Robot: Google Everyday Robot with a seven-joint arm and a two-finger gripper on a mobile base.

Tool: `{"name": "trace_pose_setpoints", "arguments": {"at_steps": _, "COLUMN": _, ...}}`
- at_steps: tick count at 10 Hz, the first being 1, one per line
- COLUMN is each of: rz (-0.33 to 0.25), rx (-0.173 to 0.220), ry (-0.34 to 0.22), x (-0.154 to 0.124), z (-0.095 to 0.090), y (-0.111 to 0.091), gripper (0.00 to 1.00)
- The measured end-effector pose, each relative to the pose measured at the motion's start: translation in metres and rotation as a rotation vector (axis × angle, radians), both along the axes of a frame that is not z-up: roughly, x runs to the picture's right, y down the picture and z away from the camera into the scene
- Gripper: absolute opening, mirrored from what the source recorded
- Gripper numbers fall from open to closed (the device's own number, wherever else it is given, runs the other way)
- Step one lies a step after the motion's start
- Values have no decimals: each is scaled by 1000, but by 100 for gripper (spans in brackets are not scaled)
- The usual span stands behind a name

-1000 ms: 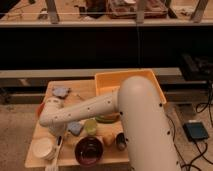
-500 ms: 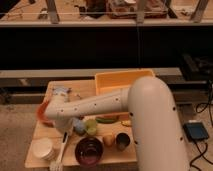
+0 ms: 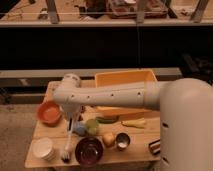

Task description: Place brush in table surface

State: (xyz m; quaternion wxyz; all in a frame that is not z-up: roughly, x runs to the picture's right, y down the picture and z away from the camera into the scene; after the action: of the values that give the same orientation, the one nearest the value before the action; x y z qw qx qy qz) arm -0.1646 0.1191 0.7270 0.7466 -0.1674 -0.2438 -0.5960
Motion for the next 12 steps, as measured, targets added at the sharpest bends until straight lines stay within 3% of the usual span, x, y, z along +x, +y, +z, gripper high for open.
{"name": "trace_pose_setpoints", "arguments": {"at_steps": 4, "rz": 7, "rx": 86, "ry": 10, "x": 28, "z": -41, "y": -71, "gripper": 0}}
{"name": "trace_pose_setpoints", "arguments": {"at_steps": 5, "rz": 12, "rx": 97, "ry": 9, "x": 32, "z": -45, "y": -80, "gripper": 0}}
{"name": "trace_pose_setpoints", "arguments": {"at_steps": 9, "rz": 48, "rx": 94, "ry": -15, "x": 59, "z": -59, "y": -100, "gripper": 0}}
{"name": "trace_pose_setpoints", "arguments": {"at_steps": 12, "rz": 39, "rx": 78, "ry": -47, "x": 55, "z": -61, "y": -87, "gripper": 4}}
